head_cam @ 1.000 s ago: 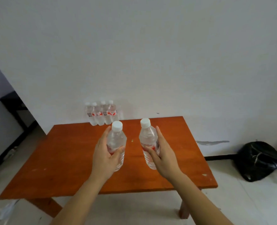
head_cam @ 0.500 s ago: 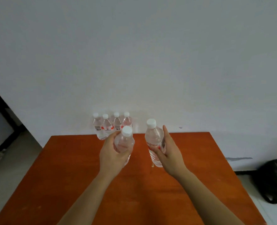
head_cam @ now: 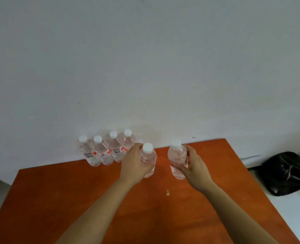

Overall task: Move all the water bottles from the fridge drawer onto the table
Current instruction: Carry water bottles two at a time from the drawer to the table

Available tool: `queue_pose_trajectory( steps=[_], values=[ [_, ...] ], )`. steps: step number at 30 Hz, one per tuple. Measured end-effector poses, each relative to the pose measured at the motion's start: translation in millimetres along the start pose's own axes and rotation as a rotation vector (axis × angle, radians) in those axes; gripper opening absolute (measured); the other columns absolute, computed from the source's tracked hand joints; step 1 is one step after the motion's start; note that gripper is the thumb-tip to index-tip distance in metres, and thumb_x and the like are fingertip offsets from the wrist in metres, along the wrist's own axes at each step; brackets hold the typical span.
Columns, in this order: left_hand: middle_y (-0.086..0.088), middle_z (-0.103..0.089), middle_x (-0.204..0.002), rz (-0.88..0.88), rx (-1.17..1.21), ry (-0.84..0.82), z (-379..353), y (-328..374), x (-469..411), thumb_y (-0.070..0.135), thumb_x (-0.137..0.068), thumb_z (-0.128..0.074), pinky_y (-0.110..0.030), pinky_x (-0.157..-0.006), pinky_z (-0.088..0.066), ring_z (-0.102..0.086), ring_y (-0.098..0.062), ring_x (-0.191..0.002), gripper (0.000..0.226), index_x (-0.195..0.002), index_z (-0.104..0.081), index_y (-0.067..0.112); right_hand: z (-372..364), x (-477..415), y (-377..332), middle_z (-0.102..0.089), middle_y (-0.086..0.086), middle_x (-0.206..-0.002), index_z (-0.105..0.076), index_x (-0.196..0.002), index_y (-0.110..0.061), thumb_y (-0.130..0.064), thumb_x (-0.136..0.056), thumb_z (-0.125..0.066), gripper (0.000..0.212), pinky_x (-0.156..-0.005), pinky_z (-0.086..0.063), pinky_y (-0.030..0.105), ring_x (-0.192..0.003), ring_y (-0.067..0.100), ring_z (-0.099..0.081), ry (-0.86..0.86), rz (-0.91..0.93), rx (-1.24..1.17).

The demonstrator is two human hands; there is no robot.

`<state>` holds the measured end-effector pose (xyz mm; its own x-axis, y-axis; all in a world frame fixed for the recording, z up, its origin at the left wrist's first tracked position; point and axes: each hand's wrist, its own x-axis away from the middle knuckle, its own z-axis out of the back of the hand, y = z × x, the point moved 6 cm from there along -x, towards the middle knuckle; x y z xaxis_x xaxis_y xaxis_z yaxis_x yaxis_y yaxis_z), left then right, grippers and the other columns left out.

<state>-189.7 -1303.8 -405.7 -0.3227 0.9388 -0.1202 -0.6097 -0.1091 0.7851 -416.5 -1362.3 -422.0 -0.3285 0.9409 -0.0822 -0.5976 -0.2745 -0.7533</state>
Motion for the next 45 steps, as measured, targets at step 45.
queue_pose_trajectory(
  steps=[45],
  values=[
    [-0.013, -0.04, -0.153, -0.307, -0.637, 0.299, 45.2, 50.1, -9.6, 0.052, -0.1, -0.028, -0.057, -0.111, -0.031, -0.035, -0.034, -0.141, 0.059, -0.142, -0.044, 0.015, 24.2, -31.9, -76.9, -0.015, 0.006, -0.166, -0.025, -0.154, -0.028, -0.052, -0.104, -0.032, 0.057, -0.117, -0.026, 0.048, -0.151, 0.028, -0.022, 0.348, 0.279, 0.447]
  ],
)
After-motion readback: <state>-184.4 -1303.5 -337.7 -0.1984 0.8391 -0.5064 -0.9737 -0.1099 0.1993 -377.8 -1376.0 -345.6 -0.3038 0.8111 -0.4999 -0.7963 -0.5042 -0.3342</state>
